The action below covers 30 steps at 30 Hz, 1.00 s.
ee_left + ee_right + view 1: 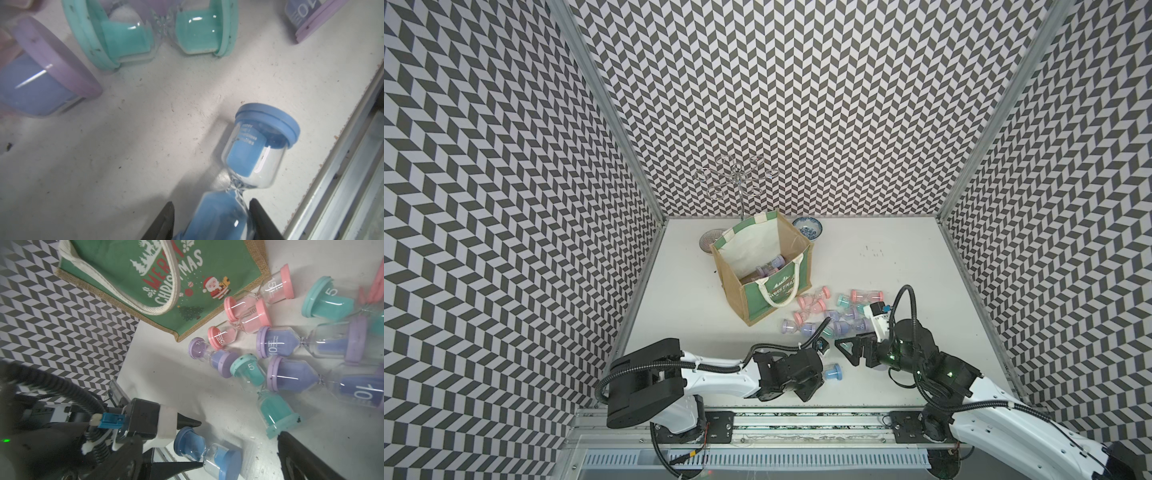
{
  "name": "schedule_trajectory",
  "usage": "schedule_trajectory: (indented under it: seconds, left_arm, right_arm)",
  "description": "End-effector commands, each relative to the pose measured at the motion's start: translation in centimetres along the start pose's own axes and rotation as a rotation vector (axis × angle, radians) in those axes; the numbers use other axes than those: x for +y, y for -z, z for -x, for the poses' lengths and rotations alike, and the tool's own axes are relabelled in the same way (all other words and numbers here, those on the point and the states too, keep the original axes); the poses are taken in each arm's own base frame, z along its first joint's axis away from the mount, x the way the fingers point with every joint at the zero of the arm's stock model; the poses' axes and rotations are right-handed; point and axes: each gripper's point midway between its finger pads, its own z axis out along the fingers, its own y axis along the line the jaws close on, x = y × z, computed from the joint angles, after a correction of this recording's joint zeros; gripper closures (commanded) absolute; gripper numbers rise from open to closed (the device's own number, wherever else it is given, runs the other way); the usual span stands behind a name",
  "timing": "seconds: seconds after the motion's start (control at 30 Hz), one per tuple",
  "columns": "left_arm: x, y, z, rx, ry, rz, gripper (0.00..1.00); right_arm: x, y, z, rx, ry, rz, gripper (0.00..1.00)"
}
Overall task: Put the hourglass into the canvas bag
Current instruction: Pick up the hourglass from the center of the board.
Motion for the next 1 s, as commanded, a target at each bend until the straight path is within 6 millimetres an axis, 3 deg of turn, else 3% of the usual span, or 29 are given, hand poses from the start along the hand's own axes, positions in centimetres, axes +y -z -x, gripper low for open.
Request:
schedule_trajectory:
  seconds: [0.0, 0.47, 0.8, 0.97]
  left_arm:
    - [-0.4, 0.8, 1.9, -0.054, 0.002, -0.004, 0.6]
    - [-1.1, 2.3, 4.7, -0.121, -0.015, -0.011, 0.61]
    - [-1.2, 3.6, 5.8, -0.163, -0.039, -0.013, 0.62]
    - [-0.5, 4.9, 7.6, -0.201, -0.015, 0.021, 0.62]
  right_arm:
    - [1.8, 0.2, 1.1, -0.039, 0.038, 0.085, 0.01]
    - [1.9, 0.2, 1.4, -0.054, 0.046, 0.088, 0.01]
    - [2.7, 0.4, 3.3, -0.098, 0.08, 0.077, 0.01]
    - [3.3, 0.6, 4.7, -0.139, 0.106, 0.072, 0.01]
